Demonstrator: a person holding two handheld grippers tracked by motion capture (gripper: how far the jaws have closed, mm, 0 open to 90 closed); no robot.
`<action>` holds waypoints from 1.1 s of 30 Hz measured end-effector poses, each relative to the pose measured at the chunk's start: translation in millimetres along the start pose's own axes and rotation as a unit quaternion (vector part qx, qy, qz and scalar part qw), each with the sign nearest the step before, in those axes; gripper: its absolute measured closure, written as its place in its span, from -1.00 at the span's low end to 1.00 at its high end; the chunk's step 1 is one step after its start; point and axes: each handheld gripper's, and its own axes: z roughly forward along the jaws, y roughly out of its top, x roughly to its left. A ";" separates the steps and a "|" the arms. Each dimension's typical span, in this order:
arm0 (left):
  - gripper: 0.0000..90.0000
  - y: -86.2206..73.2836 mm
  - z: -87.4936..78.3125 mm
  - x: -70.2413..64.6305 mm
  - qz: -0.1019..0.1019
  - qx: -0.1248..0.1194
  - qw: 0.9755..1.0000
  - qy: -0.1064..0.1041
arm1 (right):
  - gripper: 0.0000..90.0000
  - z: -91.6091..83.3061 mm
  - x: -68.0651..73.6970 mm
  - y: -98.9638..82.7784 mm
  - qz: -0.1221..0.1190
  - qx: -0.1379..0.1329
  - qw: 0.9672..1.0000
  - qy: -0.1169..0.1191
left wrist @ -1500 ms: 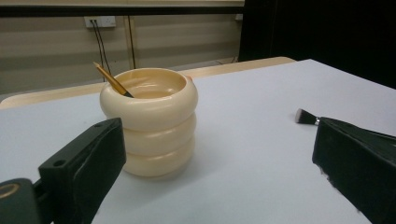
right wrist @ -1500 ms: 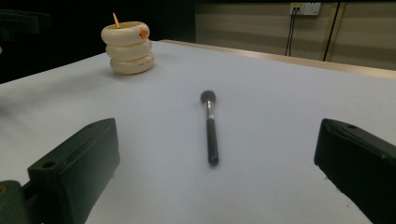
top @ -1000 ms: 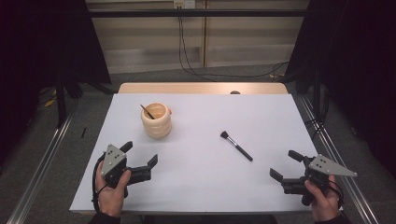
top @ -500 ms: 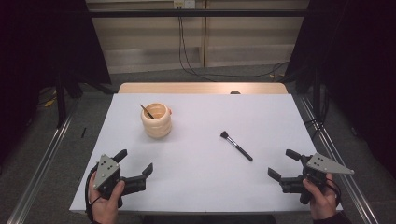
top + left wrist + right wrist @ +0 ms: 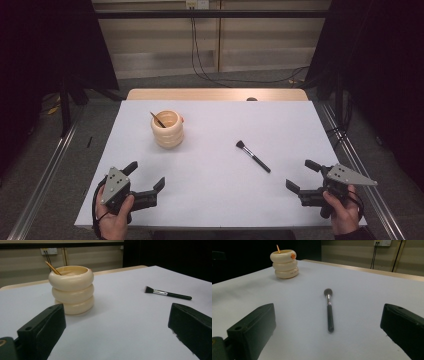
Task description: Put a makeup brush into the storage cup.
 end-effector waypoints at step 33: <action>-0.97 -1.3 -6.5 -1.6 -0.012 0.000 1.000 -0.007 | -1.00 30.4 -4.7 10.8 -0.016 0.011 1.000 0.018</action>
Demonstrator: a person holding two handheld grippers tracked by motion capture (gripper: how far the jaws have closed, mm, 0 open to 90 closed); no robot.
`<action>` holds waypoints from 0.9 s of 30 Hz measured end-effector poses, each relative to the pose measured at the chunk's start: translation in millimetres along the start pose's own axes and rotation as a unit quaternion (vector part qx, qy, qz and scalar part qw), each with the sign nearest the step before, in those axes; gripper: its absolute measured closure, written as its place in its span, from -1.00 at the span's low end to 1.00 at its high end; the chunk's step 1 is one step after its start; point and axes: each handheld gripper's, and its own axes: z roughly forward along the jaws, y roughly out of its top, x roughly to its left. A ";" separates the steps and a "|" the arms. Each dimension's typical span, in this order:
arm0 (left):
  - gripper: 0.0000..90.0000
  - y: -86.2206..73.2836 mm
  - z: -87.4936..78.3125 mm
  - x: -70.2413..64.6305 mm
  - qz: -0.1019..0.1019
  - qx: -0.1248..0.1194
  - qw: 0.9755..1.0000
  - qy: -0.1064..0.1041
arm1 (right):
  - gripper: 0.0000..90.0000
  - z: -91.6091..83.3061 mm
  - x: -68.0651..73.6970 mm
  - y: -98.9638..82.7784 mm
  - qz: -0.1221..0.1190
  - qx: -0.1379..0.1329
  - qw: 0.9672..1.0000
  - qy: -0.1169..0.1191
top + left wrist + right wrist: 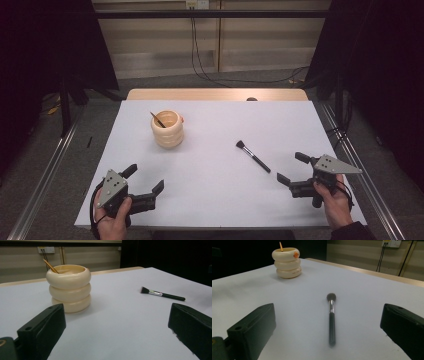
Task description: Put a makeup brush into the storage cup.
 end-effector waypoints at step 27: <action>-0.97 -0.2 -1.1 -1.1 0.004 0.002 1.000 -0.023 | -0.90 53.6 -2.6 35.6 -0.008 0.062 0.998 0.013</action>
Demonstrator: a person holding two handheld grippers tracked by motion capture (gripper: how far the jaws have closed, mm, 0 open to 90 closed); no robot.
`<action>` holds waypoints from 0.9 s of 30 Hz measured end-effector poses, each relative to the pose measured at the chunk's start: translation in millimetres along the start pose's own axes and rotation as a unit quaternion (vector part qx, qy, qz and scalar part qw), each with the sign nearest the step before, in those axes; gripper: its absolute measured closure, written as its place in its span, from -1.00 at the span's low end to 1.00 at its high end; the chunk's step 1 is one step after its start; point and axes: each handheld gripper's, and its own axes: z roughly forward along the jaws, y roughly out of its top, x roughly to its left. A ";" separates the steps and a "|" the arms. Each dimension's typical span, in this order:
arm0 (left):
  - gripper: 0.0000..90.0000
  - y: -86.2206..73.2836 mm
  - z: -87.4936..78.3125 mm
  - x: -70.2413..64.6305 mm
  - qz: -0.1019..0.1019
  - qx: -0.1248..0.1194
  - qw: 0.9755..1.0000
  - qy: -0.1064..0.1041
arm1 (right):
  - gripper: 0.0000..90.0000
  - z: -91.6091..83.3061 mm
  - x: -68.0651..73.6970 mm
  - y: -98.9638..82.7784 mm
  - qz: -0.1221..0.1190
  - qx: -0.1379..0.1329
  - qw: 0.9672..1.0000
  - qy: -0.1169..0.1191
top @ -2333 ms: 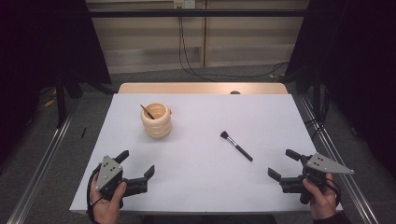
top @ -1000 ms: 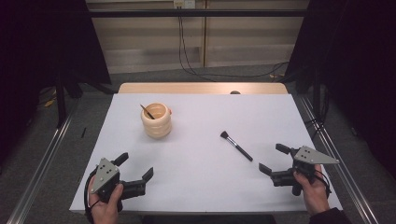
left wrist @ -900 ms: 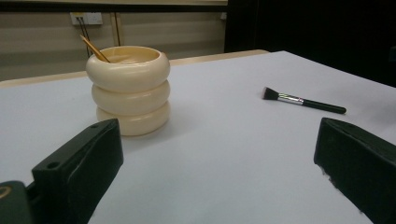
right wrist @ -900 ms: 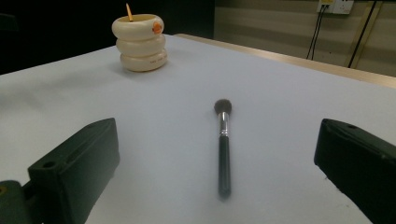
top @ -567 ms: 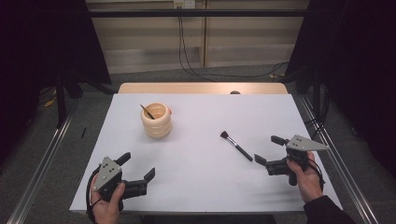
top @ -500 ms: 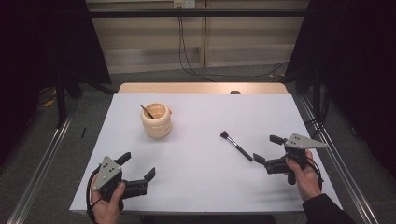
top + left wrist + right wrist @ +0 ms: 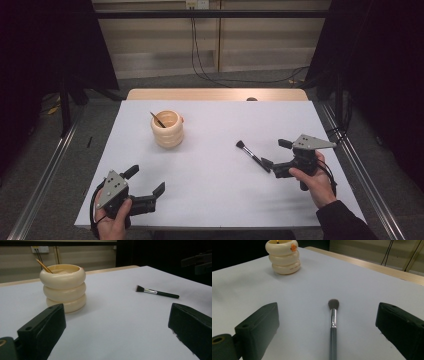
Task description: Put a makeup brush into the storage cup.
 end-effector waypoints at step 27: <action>-0.97 -1.6 2.3 5.8 0.002 0.006 1.000 0.010 | -0.86 43.4 -25.9 43.7 0.024 0.184 0.982 0.044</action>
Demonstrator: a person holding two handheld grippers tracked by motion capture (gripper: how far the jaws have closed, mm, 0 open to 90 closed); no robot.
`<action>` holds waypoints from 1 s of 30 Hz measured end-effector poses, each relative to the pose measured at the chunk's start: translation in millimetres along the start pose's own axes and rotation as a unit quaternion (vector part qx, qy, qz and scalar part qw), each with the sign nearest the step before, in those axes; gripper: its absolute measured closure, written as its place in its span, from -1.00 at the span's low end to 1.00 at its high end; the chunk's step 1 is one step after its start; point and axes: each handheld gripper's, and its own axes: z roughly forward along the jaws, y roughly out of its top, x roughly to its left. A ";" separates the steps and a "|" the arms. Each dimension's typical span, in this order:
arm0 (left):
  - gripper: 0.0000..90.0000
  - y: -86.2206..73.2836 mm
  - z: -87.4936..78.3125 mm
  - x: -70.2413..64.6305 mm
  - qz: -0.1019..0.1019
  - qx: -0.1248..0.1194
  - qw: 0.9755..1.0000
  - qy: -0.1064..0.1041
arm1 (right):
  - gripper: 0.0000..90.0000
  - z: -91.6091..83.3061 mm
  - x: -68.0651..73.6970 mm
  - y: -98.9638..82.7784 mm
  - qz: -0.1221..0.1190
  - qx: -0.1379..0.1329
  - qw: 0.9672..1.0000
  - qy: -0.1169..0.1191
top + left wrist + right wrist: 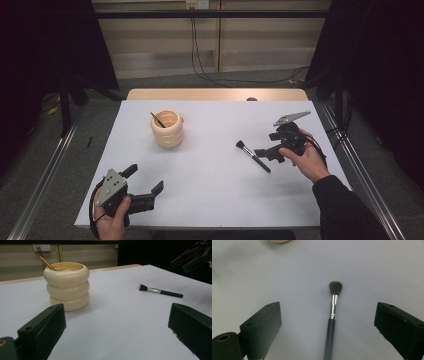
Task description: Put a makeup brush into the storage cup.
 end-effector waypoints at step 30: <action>-0.96 0.4 -1.9 0.3 0.000 -0.007 1.000 0.001 | -0.24 42.5 -5.4 46.2 -0.045 0.203 0.978 0.015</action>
